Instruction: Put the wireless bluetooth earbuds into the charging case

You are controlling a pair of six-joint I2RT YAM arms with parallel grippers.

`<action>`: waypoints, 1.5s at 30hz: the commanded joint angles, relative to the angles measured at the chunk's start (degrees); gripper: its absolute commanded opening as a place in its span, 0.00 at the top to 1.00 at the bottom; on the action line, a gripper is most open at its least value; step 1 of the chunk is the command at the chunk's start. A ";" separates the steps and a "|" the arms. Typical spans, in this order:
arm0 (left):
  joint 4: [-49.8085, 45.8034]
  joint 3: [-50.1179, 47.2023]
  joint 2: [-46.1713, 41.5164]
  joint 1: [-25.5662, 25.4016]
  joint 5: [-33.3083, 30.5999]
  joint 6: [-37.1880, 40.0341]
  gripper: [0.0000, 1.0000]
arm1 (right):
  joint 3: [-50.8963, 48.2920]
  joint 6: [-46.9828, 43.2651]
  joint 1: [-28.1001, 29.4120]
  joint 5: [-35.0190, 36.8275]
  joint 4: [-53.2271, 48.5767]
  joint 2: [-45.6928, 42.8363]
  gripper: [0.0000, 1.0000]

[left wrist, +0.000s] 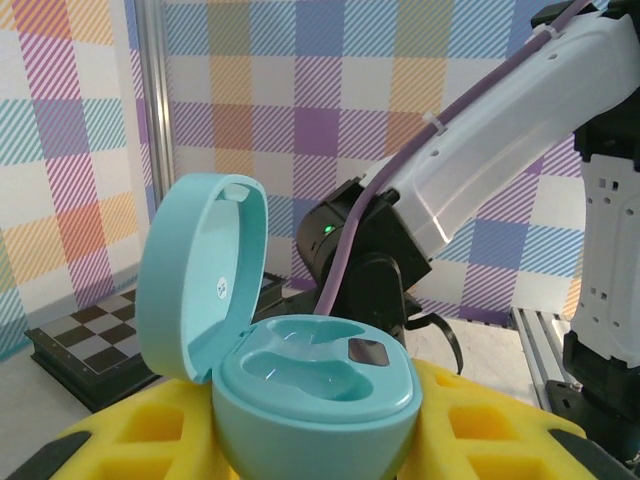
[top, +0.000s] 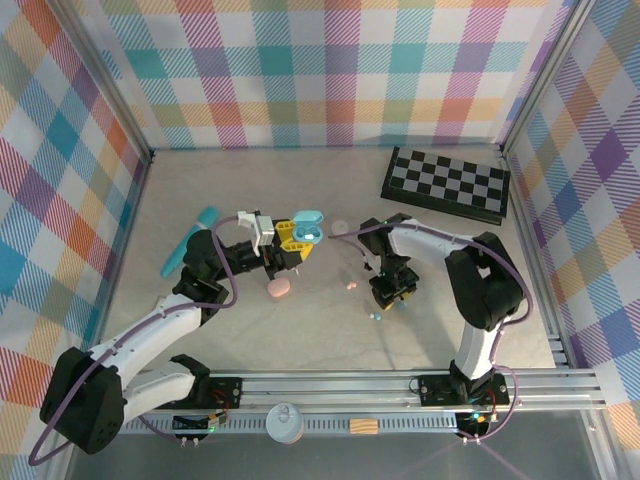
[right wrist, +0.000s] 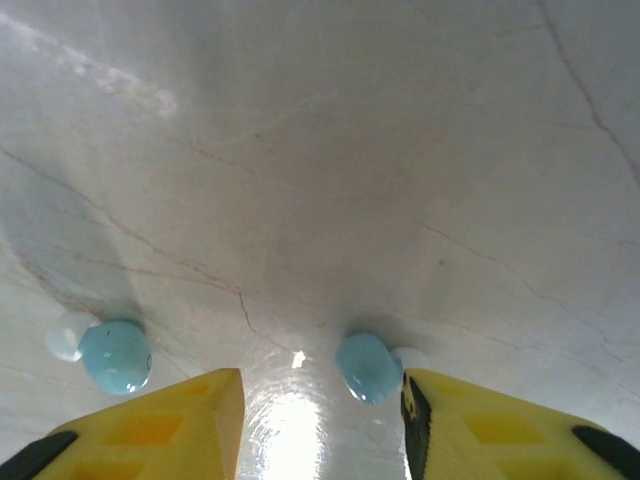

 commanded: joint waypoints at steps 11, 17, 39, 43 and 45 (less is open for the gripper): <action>-2.26 0.55 -0.94 0.57 0.74 2.63 0.68 | 2.44 -1.75 0.52 3.19 -3.49 4.10 0.64; -2.17 0.75 -1.02 0.57 0.85 2.59 0.68 | 2.45 -2.01 0.45 3.23 -3.39 5.12 0.69; -1.47 0.71 -0.16 0.66 0.90 2.01 0.68 | 5.91 -0.53 -3.38 -12.93 0.71 -3.69 0.82; -1.22 0.64 -0.04 0.66 0.86 1.70 0.68 | 5.76 0.51 -6.95 -21.56 3.17 -7.94 0.82; -1.14 0.56 0.03 0.66 0.84 1.65 0.68 | 5.21 1.20 -9.06 -26.47 4.67 -10.40 0.83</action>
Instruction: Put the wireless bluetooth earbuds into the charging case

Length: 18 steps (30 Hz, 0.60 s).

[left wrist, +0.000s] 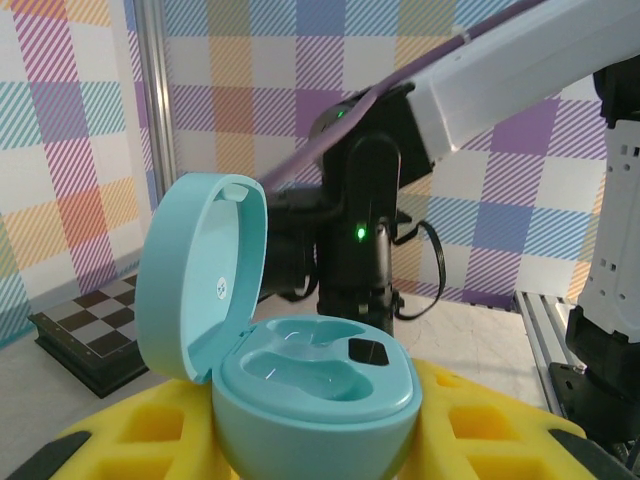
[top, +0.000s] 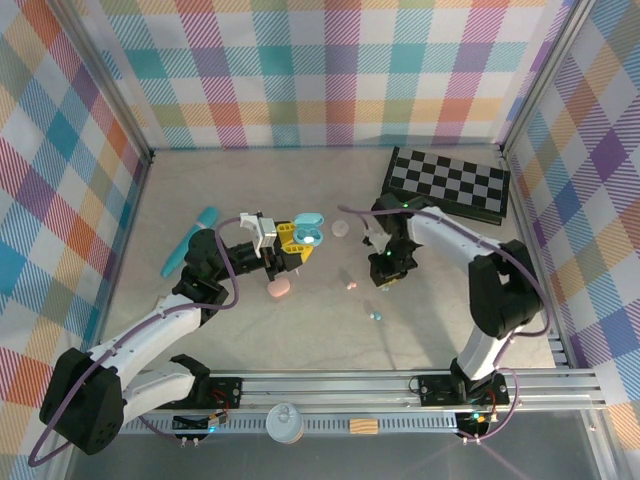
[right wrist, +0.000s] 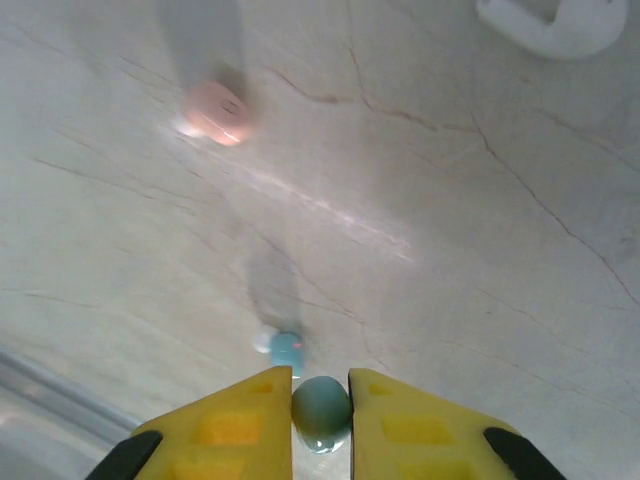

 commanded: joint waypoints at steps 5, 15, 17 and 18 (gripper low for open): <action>1.53 0.47 0.42 0.66 0.64 0.05 0.67 | -0.66 4.95 -8.24 -24.50 5.95 -8.71 0.84; 4.29 -0.19 2.17 0.66 0.75 -0.70 0.67 | -3.60 14.38 -13.64 -44.57 16.44 -13.43 0.84; 5.19 -0.07 3.09 0.65 0.87 -1.09 0.67 | -3.61 14.64 -13.69 -45.13 16.59 -13.98 0.84; 5.65 0.01 3.56 0.73 1.04 -1.30 0.67 | -3.63 14.88 -13.62 -45.49 16.67 -14.37 0.84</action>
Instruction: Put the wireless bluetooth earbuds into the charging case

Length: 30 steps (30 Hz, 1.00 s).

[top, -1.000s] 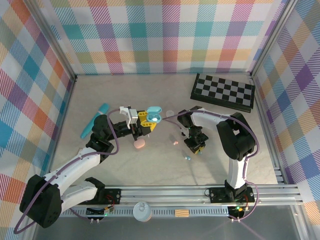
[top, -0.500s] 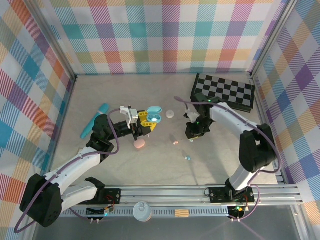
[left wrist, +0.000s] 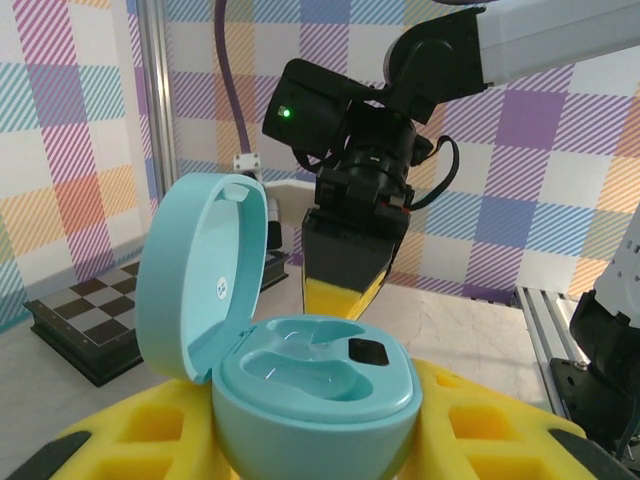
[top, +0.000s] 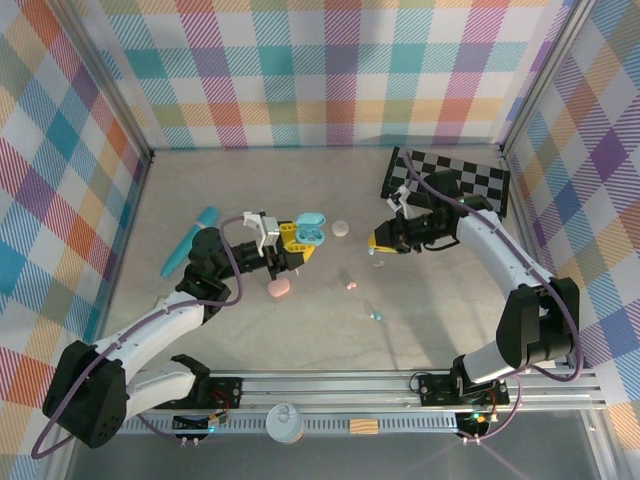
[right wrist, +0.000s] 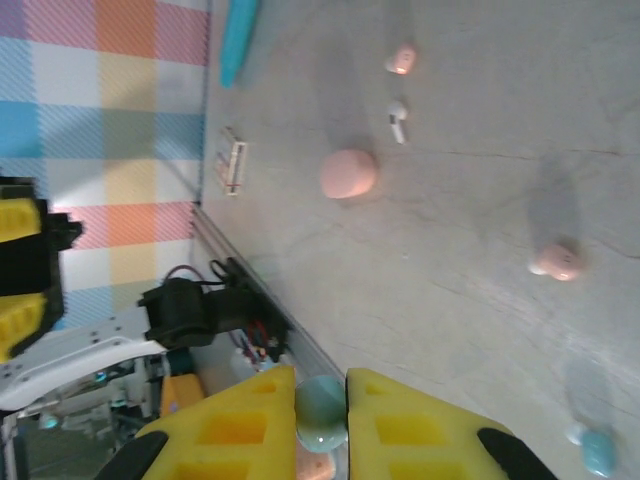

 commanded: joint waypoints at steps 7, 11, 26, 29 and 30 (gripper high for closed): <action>2.54 2.26 3.48 0.53 2.11 0.70 0.67 | 0.66 2.33 1.78 -5.50 3.79 -5.06 0.83; 2.60 2.66 3.92 0.50 2.15 1.26 0.67 | 3.58 2.61 5.39 -3.71 4.07 -5.82 0.84; 1.43 4.15 4.95 0.44 4.52 1.80 0.68 | 12.90 2.91 15.68 0.36 8.70 -3.92 0.84; 1.46 3.92 4.76 0.44 4.74 1.65 0.68 | 13.94 2.93 15.70 0.52 9.26 -3.15 0.85; 1.59 3.89 4.74 0.44 4.83 1.49 0.68 | 14.29 2.85 15.71 0.52 9.26 -2.75 0.85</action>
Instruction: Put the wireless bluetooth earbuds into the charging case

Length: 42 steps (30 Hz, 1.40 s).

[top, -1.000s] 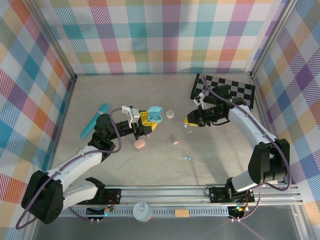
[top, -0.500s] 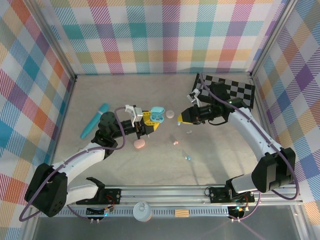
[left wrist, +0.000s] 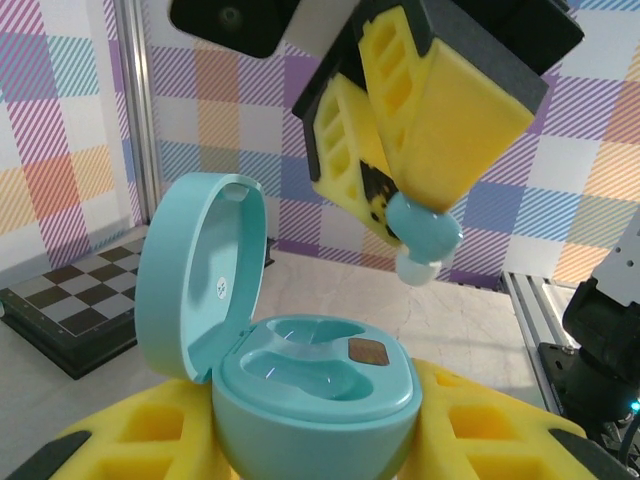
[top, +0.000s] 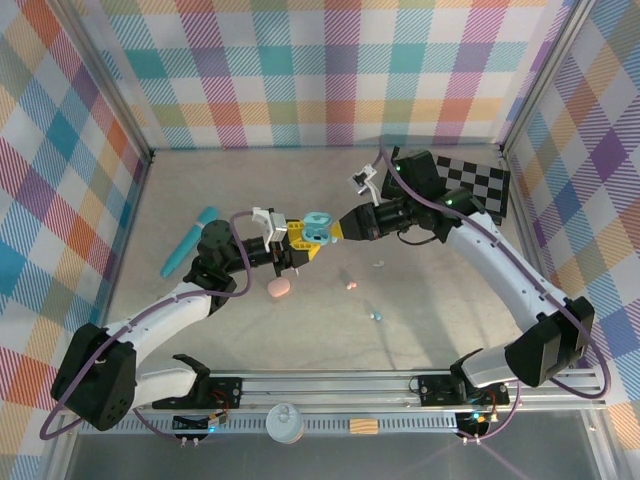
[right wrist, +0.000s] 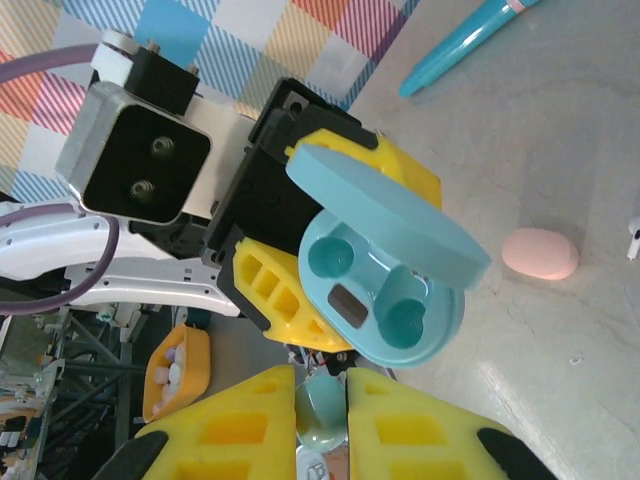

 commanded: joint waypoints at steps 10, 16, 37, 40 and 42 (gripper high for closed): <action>3.77 1.88 0.81 0.44 2.96 -1.28 0.68 | 3.69 -0.75 0.95 -0.60 2.45 4.15 0.85; 6.12 1.58 1.42 0.44 3.10 -2.76 0.68 | 3.56 -0.95 1.36 -0.34 2.43 4.77 0.85; 6.37 1.40 0.70 0.44 3.22 -3.24 0.68 | 2.84 -1.16 2.51 2.40 2.13 5.64 0.84; 6.39 1.24 0.58 0.44 3.35 -3.41 0.68 | 2.99 -1.01 2.65 3.91 1.75 5.87 0.81; 6.56 1.14 0.41 0.46 3.36 -3.57 0.68 | 3.16 -0.85 2.70 4.47 1.73 5.91 0.78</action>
